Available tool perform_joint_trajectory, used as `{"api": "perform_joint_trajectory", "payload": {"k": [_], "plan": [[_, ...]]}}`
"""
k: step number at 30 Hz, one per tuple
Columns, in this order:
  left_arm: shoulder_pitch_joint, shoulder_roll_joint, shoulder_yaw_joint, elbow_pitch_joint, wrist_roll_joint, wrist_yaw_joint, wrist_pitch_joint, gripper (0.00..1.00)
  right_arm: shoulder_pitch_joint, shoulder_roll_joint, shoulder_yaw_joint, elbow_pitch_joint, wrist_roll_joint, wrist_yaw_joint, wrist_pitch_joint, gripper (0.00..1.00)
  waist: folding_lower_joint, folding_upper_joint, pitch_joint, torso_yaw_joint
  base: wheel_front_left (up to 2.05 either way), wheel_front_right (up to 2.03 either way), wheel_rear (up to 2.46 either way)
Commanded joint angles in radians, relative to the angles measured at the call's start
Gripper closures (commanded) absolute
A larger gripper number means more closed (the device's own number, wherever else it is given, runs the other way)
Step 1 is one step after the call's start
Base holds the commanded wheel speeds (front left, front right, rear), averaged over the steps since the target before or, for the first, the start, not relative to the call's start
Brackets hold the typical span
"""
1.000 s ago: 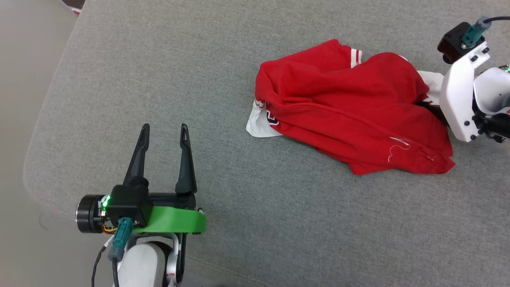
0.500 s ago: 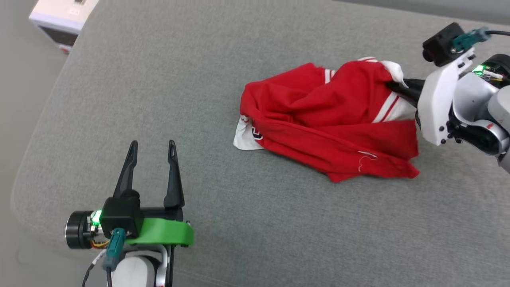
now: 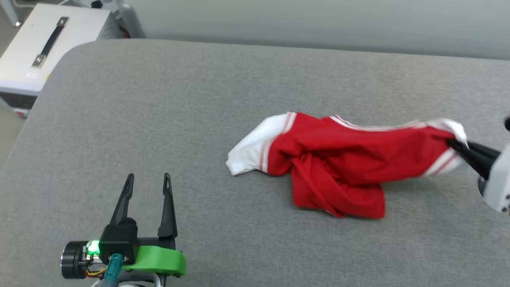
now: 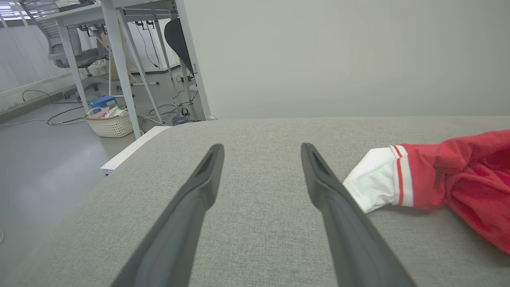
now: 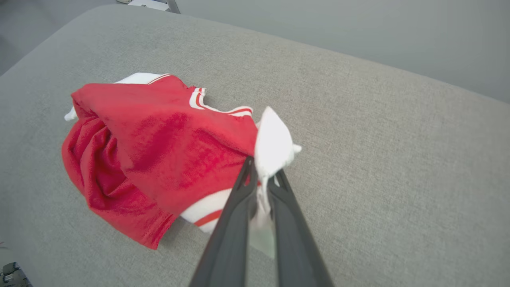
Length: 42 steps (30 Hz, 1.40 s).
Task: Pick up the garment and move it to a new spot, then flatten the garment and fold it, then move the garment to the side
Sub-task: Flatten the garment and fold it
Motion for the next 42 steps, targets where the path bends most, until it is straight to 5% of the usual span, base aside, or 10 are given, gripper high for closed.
{"api": "perform_joint_trajectory", "payload": {"k": [1, 9, 20, 21, 22, 30, 33, 37, 42], "plan": [[0.009, 0.006, 0.003, 0.000, 0.006, -0.003, -0.006, 0.00, 0.048, -0.010, -0.016, 0.013, 0.034, -0.001, -0.014, 1.00, 0.0001, -0.0001, -0.052, -0.054, 0.00, 0.00, 0.00], [0.013, 0.011, 0.003, -0.002, 0.009, -0.009, -0.006, 0.00, 0.308, -0.059, -0.056, 0.194, 0.165, -0.001, -0.040, 1.00, 0.0001, -0.0001, -0.061, -0.065, 0.00, 0.00, 0.00], [0.019, 0.012, 0.004, 0.001, 0.009, -0.008, -0.006, 0.00, 0.453, 0.066, -0.034, 0.358, 0.215, -0.001, -0.050, 1.00, 0.0001, -0.0001, -0.060, -0.055, 0.00, 0.00, 0.00], [0.020, 0.012, 0.005, 0.002, 0.009, -0.007, -0.006, 0.00, 0.447, 0.069, -0.042, 0.359, 0.207, -0.001, -0.076, 0.59, 0.0001, -0.0001, -0.062, -0.056, 0.00, 0.00, 0.00], [0.022, 0.014, 0.007, 0.003, 0.009, -0.006, -0.006, 0.00, 0.439, 0.071, -0.054, 0.360, 0.193, -0.001, -0.113, 0.00, 0.0001, -0.0001, -0.067, -0.059, 0.00, 0.00, 0.00], [0.039, 0.025, 0.014, 0.002, 0.011, -0.004, -0.006, 0.00, 0.368, 0.055, -0.205, 0.316, 0.027, -0.001, -0.313, 0.00, 0.0001, -0.0001, -0.105, -0.087, 0.00, 0.00, 0.00], [0.039, 0.030, 0.014, 0.001, 0.011, -0.008, -0.006, 0.00, 0.345, 0.094, -0.385, 0.276, -0.108, -0.001, -0.316, 0.00, 0.0001, -0.0001, -0.113, -0.101, 0.00, 0.00, 0.00], [0.026, 0.039, 0.012, 0.003, 0.007, -0.020, -0.006, 0.00, 0.404, 0.219, -0.664, 0.170, -0.352, -0.001, -0.317, 0.00, 0.0001, -0.0001, -0.114, -0.114, 0.00, 0.00, 0.00], [-0.014, 0.058, 0.010, 0.016, 0.005, -0.045, -0.006, 0.00, 0.563, 0.449, -0.939, -0.057, -0.651, -0.001, -0.317, 0.00, 0.0001, -0.0001, -0.110, -0.127, 0.00, 0.00, 0.00]]}}
